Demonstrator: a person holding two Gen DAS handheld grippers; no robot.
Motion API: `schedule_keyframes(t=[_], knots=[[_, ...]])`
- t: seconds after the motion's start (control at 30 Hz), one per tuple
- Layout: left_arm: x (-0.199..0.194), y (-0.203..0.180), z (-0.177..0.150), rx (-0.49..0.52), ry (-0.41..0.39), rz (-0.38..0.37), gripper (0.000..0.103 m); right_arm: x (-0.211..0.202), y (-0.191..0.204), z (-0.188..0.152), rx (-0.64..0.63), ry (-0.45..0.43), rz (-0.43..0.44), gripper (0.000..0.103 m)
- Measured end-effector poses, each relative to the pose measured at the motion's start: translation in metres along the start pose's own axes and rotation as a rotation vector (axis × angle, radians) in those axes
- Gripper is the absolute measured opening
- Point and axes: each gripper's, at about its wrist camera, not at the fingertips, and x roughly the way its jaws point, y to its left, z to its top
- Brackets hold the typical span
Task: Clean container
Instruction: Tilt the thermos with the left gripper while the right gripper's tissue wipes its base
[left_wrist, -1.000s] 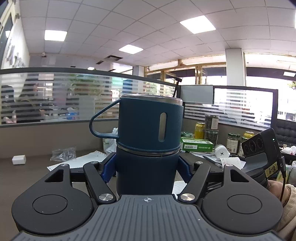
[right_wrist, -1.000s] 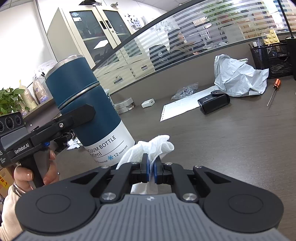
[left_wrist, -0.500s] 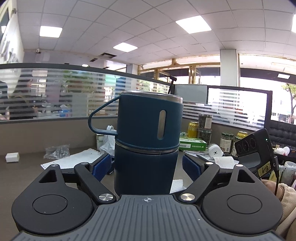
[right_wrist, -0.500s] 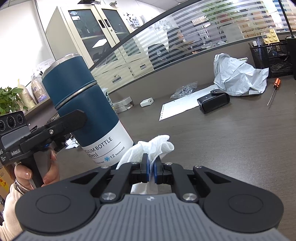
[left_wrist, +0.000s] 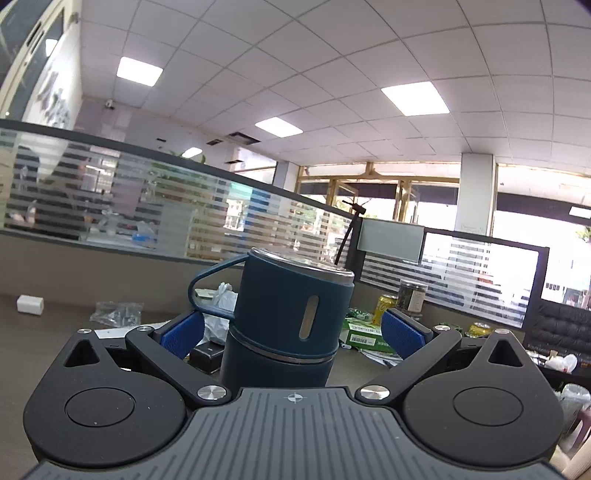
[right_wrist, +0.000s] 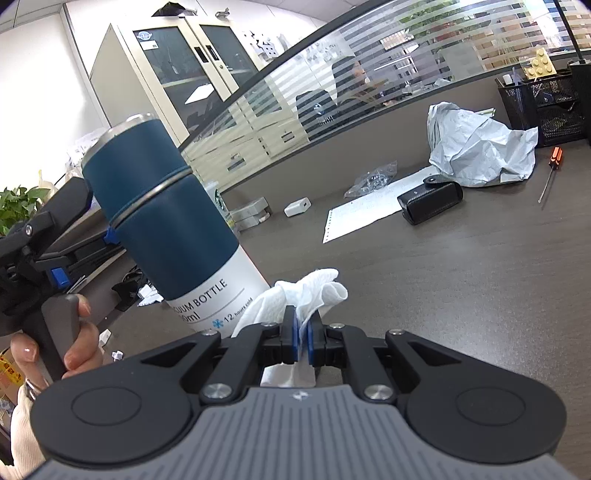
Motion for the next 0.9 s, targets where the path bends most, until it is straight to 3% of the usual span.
schedule_keyframes(t=[0.2, 0.43, 0.6, 0.9], knots=[[0.001, 0.006, 0.0, -0.007, -0.007, 0.029, 0.103, -0.004, 0.001, 0.003, 0.014, -0.029, 0.014, 0.01], [-0.013, 0.028, 0.011, -0.195, -0.11, 0.031, 0.103, -0.008, 0.004, 0.008, 0.025, -0.065, 0.044, 0.01], [-0.01, 0.035, 0.019, -0.278, -0.117, 0.087, 0.103, -0.008, 0.006, 0.01, 0.034, -0.081, 0.056, 0.01], [-0.003, 0.031, 0.021, -0.227, -0.114, 0.176, 0.103, -0.005, 0.008, 0.013, 0.042, -0.085, 0.099, 0.01]])
